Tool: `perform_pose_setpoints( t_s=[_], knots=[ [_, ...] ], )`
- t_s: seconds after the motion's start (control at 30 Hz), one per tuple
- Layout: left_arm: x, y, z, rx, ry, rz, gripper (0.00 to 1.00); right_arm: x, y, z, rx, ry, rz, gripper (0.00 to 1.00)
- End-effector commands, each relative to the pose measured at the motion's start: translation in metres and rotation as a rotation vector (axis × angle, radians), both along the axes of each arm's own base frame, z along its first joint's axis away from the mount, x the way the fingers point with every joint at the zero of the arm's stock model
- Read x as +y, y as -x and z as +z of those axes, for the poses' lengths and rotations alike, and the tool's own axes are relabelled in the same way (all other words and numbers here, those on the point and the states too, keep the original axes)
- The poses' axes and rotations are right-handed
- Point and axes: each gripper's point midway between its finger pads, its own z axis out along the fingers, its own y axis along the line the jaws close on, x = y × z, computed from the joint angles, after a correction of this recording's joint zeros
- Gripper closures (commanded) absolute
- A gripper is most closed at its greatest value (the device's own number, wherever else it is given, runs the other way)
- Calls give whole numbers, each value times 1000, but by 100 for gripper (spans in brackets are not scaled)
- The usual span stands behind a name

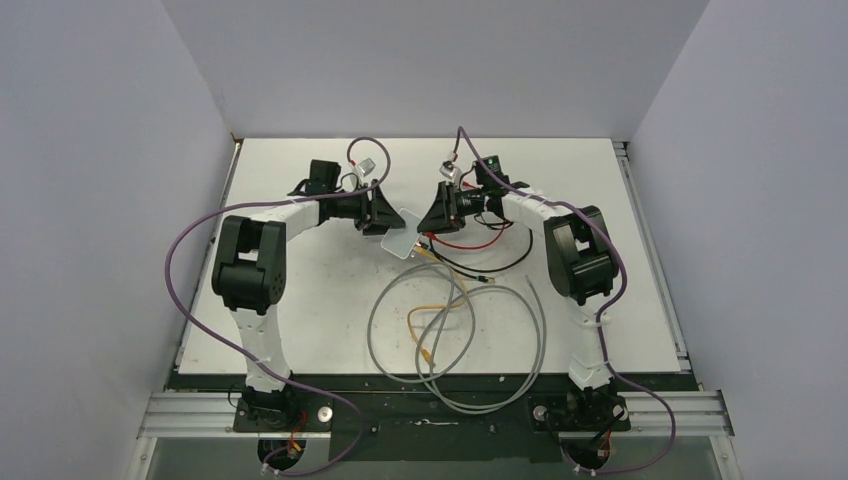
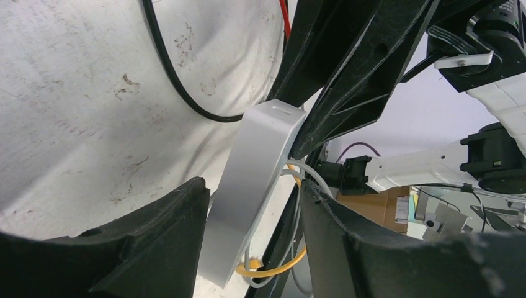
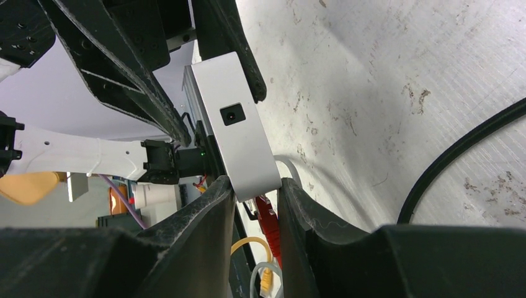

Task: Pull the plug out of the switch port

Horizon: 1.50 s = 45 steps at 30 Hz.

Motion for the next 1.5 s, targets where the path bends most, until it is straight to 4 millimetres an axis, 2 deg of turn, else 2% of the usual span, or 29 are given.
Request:
perform_pose_setpoints(
  t_s=[0.0, 0.2, 0.47, 0.63, 0.8, 0.9, 1.07, 1.33, 1.4, 1.47],
  knots=[
    [-24, 9, 14, -29, 69, -88, 45, 11, 2, 51, -142, -90, 38, 91],
    [-34, 13, 8, -17, 66, -110, 46, 13, 2, 54, -147, -100, 40, 91],
    [-35, 7, 16, -35, 86, -111, 75, 12, 1, 50, -148, -88, 26, 88],
    [-36, 9, 18, -32, 88, -131, 98, 9, -5, 51, -173, -67, -9, 62],
    [-32, 9, 21, -63, 40, -135, 100, 2, -19, 62, -234, -46, -85, 16],
    [-27, 8, 22, -83, -18, -130, 100, -5, -26, 69, -267, -35, -135, 2],
    [-17, 8, 29, -115, -102, -122, 100, -20, -35, 77, -300, -11, -202, 10],
    [-5, -10, 76, -241, -26, 36, 100, -35, -39, 89, -328, 2, -257, 10],
    [-3, -10, 94, -297, -9, 70, 100, -36, -39, 91, -333, 2, -262, 10],
    [0, -9, 102, -324, -3, 104, 100, -37, -38, 92, -333, 1, -263, 10]
  ],
)
